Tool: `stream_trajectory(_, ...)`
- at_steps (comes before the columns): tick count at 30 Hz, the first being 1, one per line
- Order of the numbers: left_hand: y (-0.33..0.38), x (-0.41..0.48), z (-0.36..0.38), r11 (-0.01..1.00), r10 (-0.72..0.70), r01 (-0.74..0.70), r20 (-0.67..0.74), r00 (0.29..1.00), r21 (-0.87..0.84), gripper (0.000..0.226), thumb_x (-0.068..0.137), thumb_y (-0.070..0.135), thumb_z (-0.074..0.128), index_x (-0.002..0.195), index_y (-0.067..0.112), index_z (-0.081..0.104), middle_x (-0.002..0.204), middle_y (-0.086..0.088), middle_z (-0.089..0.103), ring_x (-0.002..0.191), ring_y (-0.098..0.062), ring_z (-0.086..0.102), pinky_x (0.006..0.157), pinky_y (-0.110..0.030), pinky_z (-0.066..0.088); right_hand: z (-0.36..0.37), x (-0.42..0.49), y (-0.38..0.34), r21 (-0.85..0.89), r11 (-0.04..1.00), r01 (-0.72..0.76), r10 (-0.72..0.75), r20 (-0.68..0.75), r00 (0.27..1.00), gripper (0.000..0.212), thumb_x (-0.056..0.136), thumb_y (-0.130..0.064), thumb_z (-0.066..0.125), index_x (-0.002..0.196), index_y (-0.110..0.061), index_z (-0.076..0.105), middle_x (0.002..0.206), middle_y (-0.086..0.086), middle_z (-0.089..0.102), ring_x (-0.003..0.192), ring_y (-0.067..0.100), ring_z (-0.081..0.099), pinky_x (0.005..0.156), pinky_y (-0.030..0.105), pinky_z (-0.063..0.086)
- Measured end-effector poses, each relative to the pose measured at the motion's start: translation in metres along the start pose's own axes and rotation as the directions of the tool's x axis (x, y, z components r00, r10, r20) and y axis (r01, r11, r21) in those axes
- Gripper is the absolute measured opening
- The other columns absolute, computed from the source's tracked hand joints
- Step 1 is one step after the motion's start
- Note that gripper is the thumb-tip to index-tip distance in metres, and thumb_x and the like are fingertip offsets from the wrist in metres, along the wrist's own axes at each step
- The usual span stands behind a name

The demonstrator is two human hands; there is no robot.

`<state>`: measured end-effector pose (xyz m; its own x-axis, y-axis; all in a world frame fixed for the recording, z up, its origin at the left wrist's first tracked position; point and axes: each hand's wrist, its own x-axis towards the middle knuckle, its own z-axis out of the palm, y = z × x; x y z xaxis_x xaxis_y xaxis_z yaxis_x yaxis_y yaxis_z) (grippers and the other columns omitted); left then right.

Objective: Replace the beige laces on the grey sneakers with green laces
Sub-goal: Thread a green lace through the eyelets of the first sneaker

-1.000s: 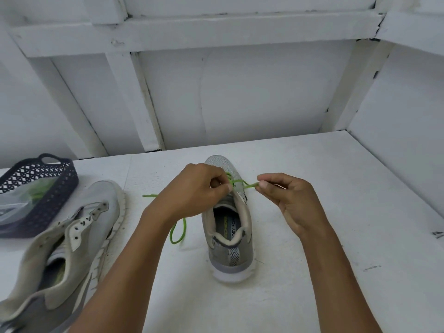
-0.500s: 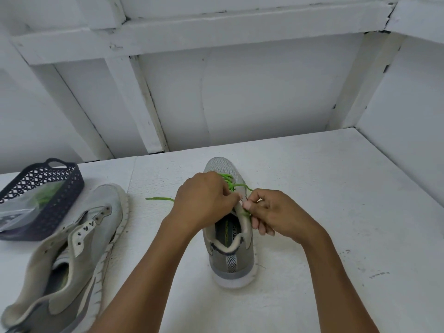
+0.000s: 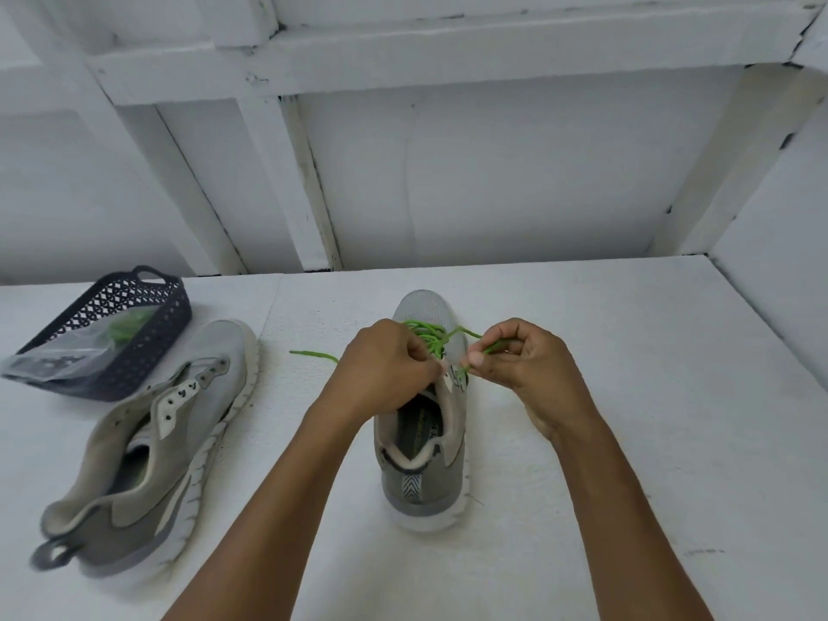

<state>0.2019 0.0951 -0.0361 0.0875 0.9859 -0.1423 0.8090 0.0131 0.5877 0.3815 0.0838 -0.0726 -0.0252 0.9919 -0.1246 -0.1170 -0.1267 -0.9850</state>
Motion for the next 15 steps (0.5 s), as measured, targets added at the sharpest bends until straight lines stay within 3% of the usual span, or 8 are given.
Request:
stream_trajectory(8, 0.003, -0.007, 0.004, 1.000, -0.029, 0.029, -0.055, 0.998, 0.009, 0.022, 0.085, 0.034, 0.072, 0.075, 0.015, 0.075, 0.067, 0.001, 0.065, 0.065, -0.012, 0.056, 0.058, -0.027, 0.041, 0.018, -0.001, 0.011, -0.305, 0.931, 0.201, -0.261, -0.171, 0.950, 0.025, 0.077, -0.002, 0.079, 0.074, -0.019, 0.062, 0.072, -0.006, 0.067, 0.073, 0.017, 0.070, 0.071, 0.030, 0.059)
stream_trajectory(12, 0.008, -0.007, 0.007, 0.999, -0.028, 0.031, -0.071, 0.997, 0.038, 0.024, 0.085, 0.034, 0.071, 0.077, 0.012, 0.076, 0.075, -0.006, 0.071, 0.077, -0.019, 0.064, 0.067, -0.036, 0.051, 0.021, -0.004, 0.015, -0.345, 0.905, 0.250, -0.329, -0.191, 0.925, 0.027, 0.078, -0.004, 0.079, 0.072, -0.021, 0.060, 0.072, -0.010, 0.068, 0.069, 0.005, 0.066, 0.067, 0.018, 0.053)
stream_trajectory(15, 0.009, -0.009, 0.008, 0.999, -0.024, 0.027, -0.072, 0.997, 0.038, 0.024, 0.086, 0.037, 0.071, 0.077, 0.015, 0.077, 0.074, -0.003, 0.070, 0.074, -0.017, 0.063, 0.064, -0.032, 0.048, 0.024, -0.006, 0.020, -0.358, 0.888, 0.288, -0.364, -0.167, 0.916, 0.025, 0.078, -0.004, 0.080, 0.074, -0.019, 0.060, 0.077, -0.007, 0.071, 0.074, 0.003, 0.068, 0.070, 0.016, 0.054)
